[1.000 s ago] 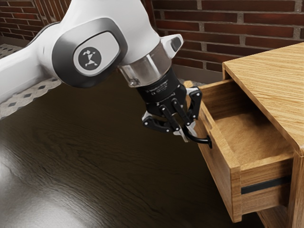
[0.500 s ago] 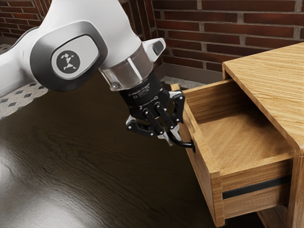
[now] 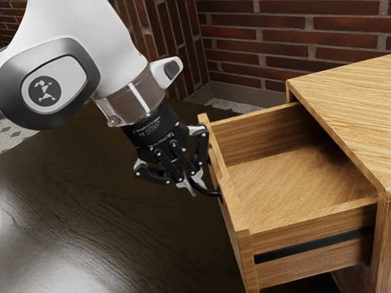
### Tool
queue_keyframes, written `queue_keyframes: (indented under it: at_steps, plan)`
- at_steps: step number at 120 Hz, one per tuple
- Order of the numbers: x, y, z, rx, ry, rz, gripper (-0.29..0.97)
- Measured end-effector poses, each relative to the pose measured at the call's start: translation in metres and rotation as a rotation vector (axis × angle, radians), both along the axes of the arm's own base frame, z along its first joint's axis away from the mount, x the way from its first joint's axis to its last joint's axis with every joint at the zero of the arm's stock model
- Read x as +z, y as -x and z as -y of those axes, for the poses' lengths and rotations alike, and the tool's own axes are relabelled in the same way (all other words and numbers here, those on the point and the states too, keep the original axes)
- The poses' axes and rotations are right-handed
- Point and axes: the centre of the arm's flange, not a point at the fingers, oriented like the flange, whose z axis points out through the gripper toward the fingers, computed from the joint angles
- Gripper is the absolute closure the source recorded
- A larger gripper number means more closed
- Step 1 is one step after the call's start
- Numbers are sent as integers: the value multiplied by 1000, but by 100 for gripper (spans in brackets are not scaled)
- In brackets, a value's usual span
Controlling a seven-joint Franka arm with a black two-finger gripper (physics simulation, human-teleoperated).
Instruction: Pull the drawer handle with one arm to open the drawer
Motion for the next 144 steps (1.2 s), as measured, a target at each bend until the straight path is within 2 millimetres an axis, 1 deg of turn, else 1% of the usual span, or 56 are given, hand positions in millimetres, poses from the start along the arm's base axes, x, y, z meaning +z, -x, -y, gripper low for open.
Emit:
queue_keyframes:
  at_steps: [29, 45, 107, 144]
  plan:
    - [2, 12, -11, 9, 10, 6, 79]
    - [0, 15, -15, 13, 8, 4, 79]
    - [-4, 40, -39, 30, 13, -2, 78]
    - [-6, 48, -49, 42, 14, -4, 78]
